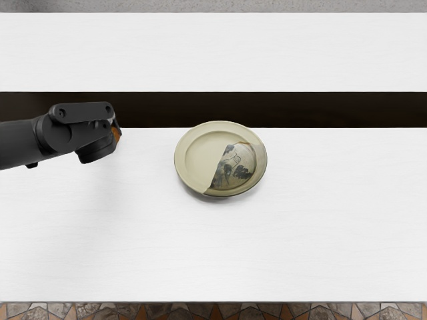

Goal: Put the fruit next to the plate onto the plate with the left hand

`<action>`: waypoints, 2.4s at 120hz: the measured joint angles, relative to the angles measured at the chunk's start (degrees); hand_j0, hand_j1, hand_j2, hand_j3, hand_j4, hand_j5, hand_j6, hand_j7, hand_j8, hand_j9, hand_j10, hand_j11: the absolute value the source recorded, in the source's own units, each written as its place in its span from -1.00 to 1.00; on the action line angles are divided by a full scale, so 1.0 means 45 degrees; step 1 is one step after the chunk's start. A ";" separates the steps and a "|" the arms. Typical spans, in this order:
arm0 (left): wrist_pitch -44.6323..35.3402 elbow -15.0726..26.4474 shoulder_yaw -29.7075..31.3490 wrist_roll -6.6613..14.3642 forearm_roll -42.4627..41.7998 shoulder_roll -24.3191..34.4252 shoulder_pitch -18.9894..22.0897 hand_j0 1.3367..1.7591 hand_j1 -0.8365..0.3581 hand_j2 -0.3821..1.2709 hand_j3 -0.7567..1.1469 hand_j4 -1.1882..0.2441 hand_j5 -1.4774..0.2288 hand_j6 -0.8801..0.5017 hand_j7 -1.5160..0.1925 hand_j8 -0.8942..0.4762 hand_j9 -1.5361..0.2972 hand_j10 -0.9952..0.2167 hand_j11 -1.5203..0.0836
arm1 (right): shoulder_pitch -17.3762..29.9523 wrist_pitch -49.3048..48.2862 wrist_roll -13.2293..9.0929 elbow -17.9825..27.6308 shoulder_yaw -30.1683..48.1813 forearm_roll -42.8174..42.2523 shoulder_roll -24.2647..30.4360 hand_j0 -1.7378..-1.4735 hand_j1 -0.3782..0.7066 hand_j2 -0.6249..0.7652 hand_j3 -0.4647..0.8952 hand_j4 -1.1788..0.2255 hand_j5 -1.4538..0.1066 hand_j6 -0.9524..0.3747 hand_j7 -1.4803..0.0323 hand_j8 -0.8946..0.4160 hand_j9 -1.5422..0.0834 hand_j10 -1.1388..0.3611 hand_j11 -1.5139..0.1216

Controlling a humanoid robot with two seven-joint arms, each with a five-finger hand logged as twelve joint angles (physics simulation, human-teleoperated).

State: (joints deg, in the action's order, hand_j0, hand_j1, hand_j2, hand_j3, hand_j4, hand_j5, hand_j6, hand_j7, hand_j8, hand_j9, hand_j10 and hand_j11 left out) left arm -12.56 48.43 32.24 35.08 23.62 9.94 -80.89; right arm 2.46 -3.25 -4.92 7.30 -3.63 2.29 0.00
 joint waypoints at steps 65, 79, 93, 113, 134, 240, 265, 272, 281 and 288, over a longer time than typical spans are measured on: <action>0.0602 0.0373 -0.0044 -0.0026 -0.0103 0.0046 -0.0975 0.40 -0.42 -0.19 -0.14 0.02 -0.70 0.00 -0.68 -0.21 -0.64 -0.20 -0.63 | 0.0000 0.0000 0.0000 0.0000 -0.0005 0.0002 0.0000 -0.40 -0.89 -0.11 -0.32 0.64 0.82 0.40 0.92 0.33 0.86 0.49 0.81; 0.0861 0.0784 -0.0056 -0.0021 -0.0340 0.0077 -0.1437 0.39 -0.48 -0.12 -0.17 0.05 -0.70 0.05 -0.68 -0.17 -0.65 -0.19 -0.64 | 0.0000 0.0000 0.0000 0.0000 0.0000 0.0000 0.0000 -0.40 -0.89 -0.11 -0.32 0.64 0.82 0.40 0.92 0.33 0.86 0.49 0.81; 0.0983 0.1228 -0.0074 -0.0032 -0.0635 0.0077 -0.1917 0.38 -0.48 -0.02 -0.18 0.05 -0.71 0.03 -0.68 -0.19 -0.66 -0.22 -0.65 | 0.0000 0.0000 0.0000 0.0000 0.0000 0.0000 0.0000 -0.40 -0.89 -0.11 -0.32 0.64 0.82 0.40 0.92 0.33 0.86 0.49 0.81; 0.1118 0.1770 -0.0103 -0.0031 -0.1168 0.0096 -0.2717 0.38 -0.27 -0.06 -0.20 -0.09 -0.70 -0.16 -0.67 -0.33 -0.67 -0.41 -0.65 | 0.0000 0.0000 0.0000 0.0000 0.0001 0.0000 0.0000 -0.40 -0.89 -0.11 -0.32 0.64 0.82 0.40 0.92 0.33 0.86 0.49 0.81; 0.1636 0.2078 -0.0257 -0.0032 -0.1767 -0.0038 -0.3338 0.41 -0.08 -0.18 -0.20 -0.22 -0.67 -0.32 -0.64 -0.44 -0.66 -0.58 -0.64 | 0.0000 0.0000 0.0000 0.0000 0.0000 0.0000 0.0000 -0.40 -0.89 -0.11 -0.32 0.64 0.82 0.40 0.92 0.33 0.86 0.49 0.81; 0.1939 0.2275 -0.1327 -0.0038 -0.2038 -0.2208 -0.4601 0.44 -0.04 -0.21 -0.20 -0.26 -0.67 -0.37 -0.63 -0.49 -0.65 -0.71 -0.64 | 0.0000 0.0000 0.0000 0.0000 -0.0002 0.0001 0.0000 -0.40 -0.89 -0.11 -0.32 0.64 0.82 0.40 0.92 0.33 0.86 0.49 0.81; 0.1933 0.2380 -0.1541 -0.0037 -0.2035 -0.2208 -0.4586 0.44 -0.05 -0.20 -0.20 -0.26 -0.66 -0.37 -0.63 -0.48 -0.65 -0.71 -0.64 | 0.0000 0.0001 0.0000 0.0000 0.0000 0.0000 0.0000 -0.40 -0.89 -0.11 -0.32 0.64 0.82 0.40 0.92 0.33 0.86 0.49 0.81; 0.1932 0.2458 -0.1581 -0.0037 -0.2035 -0.2208 -0.4568 0.44 -0.05 -0.20 -0.20 -0.26 -0.66 -0.37 -0.63 -0.48 -0.65 -0.71 -0.64 | 0.0000 0.0001 0.0000 0.0000 0.0000 0.0000 0.0000 -0.40 -0.89 -0.11 -0.32 0.64 0.82 0.40 0.92 0.33 0.86 0.49 0.81; 0.1929 0.2624 -0.1624 -0.0038 -0.2037 -0.2208 -0.4562 0.44 -0.05 -0.20 -0.20 -0.26 -0.67 -0.37 -0.63 -0.48 -0.65 -0.71 -0.64 | 0.0000 0.0000 0.0000 0.0000 0.0000 0.0000 0.0000 -0.40 -0.89 -0.11 -0.32 0.64 0.82 0.40 0.92 0.33 0.86 0.49 0.81; 0.1921 0.2734 -0.1649 -0.0038 -0.2040 -0.2208 -0.4544 0.44 -0.05 -0.20 -0.20 -0.25 -0.67 -0.37 -0.63 -0.48 -0.65 -0.71 -0.64 | 0.0000 0.0000 0.0000 0.0000 0.0001 0.0000 0.0000 -0.40 -0.89 -0.11 -0.32 0.64 0.82 0.40 0.92 0.33 0.86 0.49 0.81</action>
State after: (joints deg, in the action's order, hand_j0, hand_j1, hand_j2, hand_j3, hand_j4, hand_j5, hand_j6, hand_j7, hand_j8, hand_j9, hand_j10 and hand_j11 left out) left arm -3.91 60.73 24.82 34.90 14.44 0.00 -101.34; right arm 2.46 -3.25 -4.92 7.30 -3.62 2.29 0.00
